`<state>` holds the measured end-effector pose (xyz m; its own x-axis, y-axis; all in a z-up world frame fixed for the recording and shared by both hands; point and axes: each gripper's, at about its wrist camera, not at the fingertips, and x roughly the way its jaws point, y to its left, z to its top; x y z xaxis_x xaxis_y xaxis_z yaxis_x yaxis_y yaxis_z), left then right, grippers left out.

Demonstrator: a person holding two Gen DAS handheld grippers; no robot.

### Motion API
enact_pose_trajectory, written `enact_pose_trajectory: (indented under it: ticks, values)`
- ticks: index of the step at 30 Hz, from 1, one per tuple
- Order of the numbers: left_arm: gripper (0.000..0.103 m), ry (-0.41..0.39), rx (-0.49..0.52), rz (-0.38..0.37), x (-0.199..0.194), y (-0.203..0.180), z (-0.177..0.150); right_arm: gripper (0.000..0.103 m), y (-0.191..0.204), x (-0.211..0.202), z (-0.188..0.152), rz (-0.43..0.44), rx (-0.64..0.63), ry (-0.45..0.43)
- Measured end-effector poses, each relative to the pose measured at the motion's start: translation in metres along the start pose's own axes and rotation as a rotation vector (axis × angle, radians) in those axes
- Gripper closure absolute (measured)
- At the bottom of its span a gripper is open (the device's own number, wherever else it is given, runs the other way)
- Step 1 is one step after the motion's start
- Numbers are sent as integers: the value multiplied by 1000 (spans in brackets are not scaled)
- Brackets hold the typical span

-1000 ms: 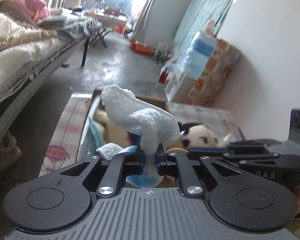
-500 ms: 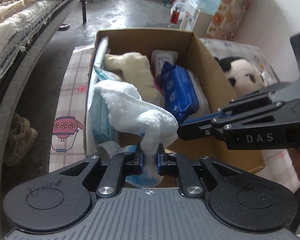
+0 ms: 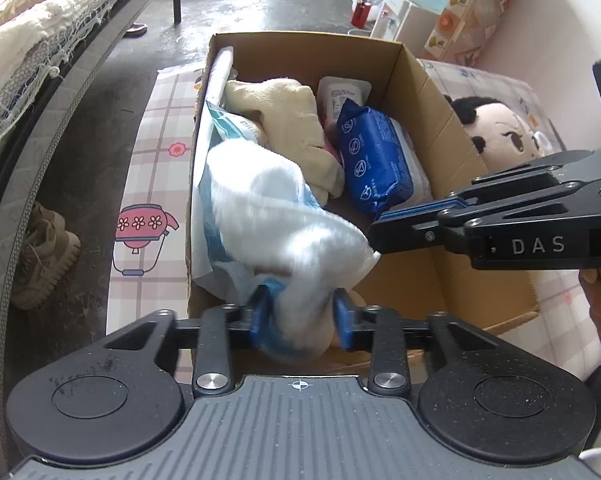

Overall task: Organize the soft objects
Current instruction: 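Carry the white cloth and tan sponge into the box and open both tools, then withdraw both tools toward the orange-striped sock on the table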

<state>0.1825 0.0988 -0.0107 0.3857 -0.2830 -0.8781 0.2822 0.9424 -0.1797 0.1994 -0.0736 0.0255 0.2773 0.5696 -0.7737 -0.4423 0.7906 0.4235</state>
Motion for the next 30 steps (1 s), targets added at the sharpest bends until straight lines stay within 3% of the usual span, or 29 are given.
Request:
enact_pose_trajectory:
  ticks: [5,13,21,23,27,30]
  values:
    - [48,-30,-15,15,-10,2,-2,94,-1,-10,-2,6,16,-16]
    - [47,-76,-31,27,-27,0,-4,93,-4,-30,-9,25,38,-65]
    - [45,-199,-84,-4,-65,-3,-13,93,-4,-80,-35,82,57,-186]
    - [43,-231,-84,-14,-76,-8,-17,87,-5,-97,-50,96,71,-227]
    - [38,-282,-62,-40,-94,-27,-24,48,-8,-129,-90,77,97,-316]
    - [34,-298,-32,-75,-102,-48,-25,44,-11,-149,-124,27,103,-364]
